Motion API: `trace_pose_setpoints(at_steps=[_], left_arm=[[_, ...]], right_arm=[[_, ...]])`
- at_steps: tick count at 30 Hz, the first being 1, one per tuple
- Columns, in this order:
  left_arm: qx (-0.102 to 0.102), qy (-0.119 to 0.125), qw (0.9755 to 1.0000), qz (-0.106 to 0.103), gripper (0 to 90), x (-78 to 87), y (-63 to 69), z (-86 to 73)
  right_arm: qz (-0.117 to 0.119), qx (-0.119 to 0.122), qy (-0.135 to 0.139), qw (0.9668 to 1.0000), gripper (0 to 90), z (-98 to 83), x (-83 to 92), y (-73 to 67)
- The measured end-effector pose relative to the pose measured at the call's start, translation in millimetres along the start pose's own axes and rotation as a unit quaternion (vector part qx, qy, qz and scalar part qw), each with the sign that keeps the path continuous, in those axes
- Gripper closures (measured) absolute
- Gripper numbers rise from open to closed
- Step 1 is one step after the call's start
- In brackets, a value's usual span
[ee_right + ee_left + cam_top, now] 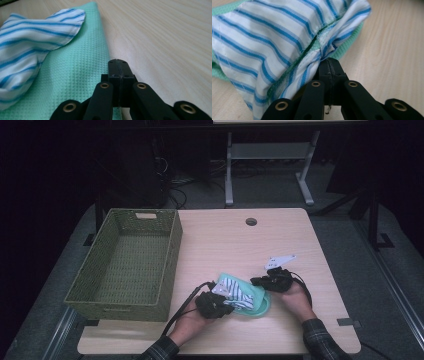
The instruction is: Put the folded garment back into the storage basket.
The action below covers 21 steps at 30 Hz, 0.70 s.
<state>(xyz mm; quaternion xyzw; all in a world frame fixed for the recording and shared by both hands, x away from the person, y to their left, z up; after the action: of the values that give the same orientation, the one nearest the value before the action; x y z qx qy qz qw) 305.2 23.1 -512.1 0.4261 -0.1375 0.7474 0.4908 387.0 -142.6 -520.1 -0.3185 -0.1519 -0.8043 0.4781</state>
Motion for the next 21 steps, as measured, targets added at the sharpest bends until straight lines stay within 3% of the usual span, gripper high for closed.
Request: trace_pose_setpoints(at_steps=[9, 14, 21], left_arm=[[0.005, 0.003, 0.9997, 0.022, 89.3, 3.8, -18.3, 3.8], [0.015, 0.011, 0.9996, 0.022, 89.2, 4.9, -28.4, 9.2], [0.009, 0.012, 0.9996, 0.025, 89.2, 0.8, -38.6, 18.8]], right_arm=[[0.008, 0.002, -0.009, 0.9999, 89.8, -9.9, 8.5, -7.6], [0.016, 0.000, -0.011, 0.9998, 89.8, -16.0, 14.5, -15.3], [0.026, -0.002, -0.012, 0.9996, 89.8, -24.5, 22.5, -30.3]])
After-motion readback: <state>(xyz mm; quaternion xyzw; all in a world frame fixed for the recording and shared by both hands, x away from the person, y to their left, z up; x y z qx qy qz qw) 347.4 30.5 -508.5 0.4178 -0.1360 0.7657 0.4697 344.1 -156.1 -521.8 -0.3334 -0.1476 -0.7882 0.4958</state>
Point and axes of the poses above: each handheld gripper's, and its own axes: x roughly backward along the jaws, z roughly out of its top, y roughly to its right, the point moved 7 cm from there along -x, roughly forward along the jaws, and after that the axes turned 7 degrees about x, right-handed, at the moved point
